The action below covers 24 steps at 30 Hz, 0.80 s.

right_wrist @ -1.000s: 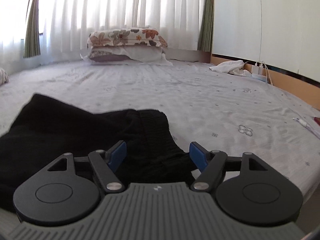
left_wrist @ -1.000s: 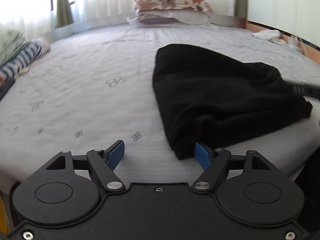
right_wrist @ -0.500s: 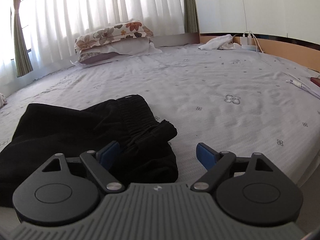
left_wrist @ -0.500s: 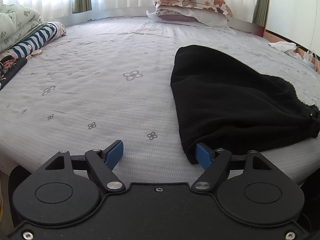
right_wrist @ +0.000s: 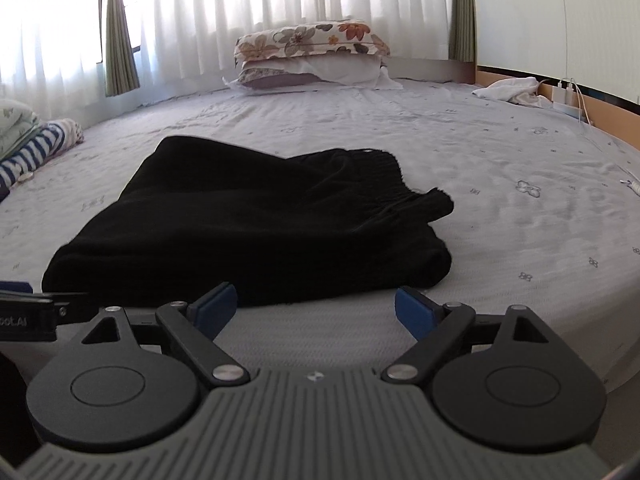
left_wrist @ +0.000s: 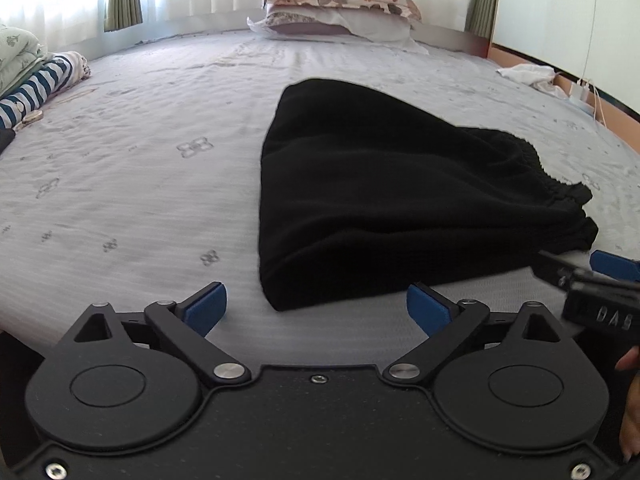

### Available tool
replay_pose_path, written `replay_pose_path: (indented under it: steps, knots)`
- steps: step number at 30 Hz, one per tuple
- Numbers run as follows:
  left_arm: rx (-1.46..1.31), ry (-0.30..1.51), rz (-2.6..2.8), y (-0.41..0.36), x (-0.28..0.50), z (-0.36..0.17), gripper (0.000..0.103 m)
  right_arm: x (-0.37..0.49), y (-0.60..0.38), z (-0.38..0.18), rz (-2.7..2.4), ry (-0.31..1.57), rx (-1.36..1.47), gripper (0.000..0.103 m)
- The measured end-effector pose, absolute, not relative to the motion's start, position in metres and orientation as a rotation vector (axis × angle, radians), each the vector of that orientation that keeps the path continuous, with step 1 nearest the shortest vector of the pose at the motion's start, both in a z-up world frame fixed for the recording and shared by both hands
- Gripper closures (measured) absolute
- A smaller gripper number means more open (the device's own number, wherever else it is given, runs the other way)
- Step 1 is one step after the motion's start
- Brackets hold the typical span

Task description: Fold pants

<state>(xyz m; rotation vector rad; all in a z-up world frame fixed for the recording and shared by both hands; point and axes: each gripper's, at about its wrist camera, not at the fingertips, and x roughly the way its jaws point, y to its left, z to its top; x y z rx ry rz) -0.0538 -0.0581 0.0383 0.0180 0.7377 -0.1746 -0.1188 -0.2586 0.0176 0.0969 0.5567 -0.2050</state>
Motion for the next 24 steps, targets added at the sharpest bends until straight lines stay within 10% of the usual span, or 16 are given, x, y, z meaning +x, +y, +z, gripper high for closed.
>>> replay_pose_path:
  steps: [24]
  knots:
    - [0.041, 0.74, -0.153, -0.063, -0.045, 0.022, 0.0, -0.107, -0.243, 0.005, -0.214, 0.625, 0.02, 0.0]
